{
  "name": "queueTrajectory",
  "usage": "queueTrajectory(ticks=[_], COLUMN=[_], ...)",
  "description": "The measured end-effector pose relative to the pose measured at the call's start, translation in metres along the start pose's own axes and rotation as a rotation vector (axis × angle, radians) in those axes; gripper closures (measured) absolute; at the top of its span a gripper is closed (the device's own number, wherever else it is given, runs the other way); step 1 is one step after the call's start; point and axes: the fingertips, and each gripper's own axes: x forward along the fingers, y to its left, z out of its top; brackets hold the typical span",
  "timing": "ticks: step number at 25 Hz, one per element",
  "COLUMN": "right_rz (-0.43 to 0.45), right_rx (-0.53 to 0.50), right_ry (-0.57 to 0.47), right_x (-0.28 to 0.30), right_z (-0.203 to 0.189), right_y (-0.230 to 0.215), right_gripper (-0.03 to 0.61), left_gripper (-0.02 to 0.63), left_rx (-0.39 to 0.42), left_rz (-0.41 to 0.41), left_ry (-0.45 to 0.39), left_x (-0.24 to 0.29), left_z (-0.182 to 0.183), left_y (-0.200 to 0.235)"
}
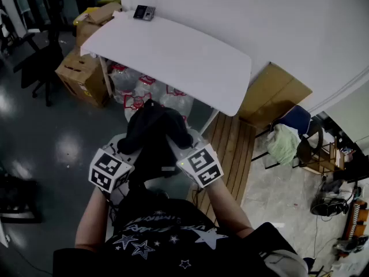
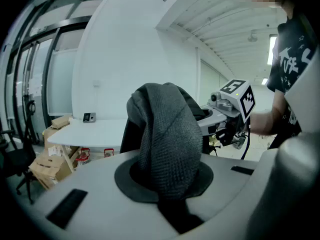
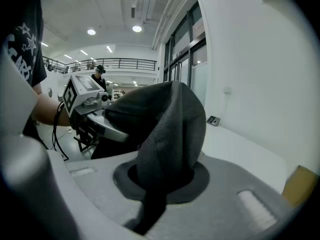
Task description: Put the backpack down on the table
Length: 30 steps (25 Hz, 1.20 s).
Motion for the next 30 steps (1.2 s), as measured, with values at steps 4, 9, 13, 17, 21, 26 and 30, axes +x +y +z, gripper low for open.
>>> queueTrajectory(ticks=[4,9,13,17,21,26,30], right_rz=[-0.01,-0.022,-0.025,-0.021,-0.01,-0.023,-0.039], right_rx=[-0.007,-0.002,-0.001,-0.003,0.009,0.029,0.038], right_ry=[-0.008,-0.009,-0.017,-0.001,0.008,0.022,0.04], right_x=[-0.006,-0.014,-0.019,-0.02,-0.019,-0.012,0.001], right_z=[-0.004,-0.004,-0.002,-0.006,-0.007,-0.012,-0.008], right_y=[0.002,0.003,0.002,0.006,0.013,0.013,0.007], right_gripper=[0.549,0.549,0.548,0.548,0.549,0.548,0.548], left_gripper=[0.563,0.563,0.563,0.563,0.563,0.563,0.563], left_rx=[0.006,0.01,0.012,-0.005,-0.019,-0.014,-0.013], left_rz=[-0.005,-0.009,-0.01,-0.012,-0.018,-0.045,-0.073], left_ry=[-0.001,-0.005,-0.007,-0.001,-0.001,0.014,0.018], left_x=[-0.003,-0.005,-0.006,-0.007,-0.01,-0.007,-0.004], left_z=[-0.001,0.003,0.007,0.002,-0.004,-0.011,-0.009], left_y=[-0.007,-0.014,-0.018,-0.021,-0.023,-0.016,0.0])
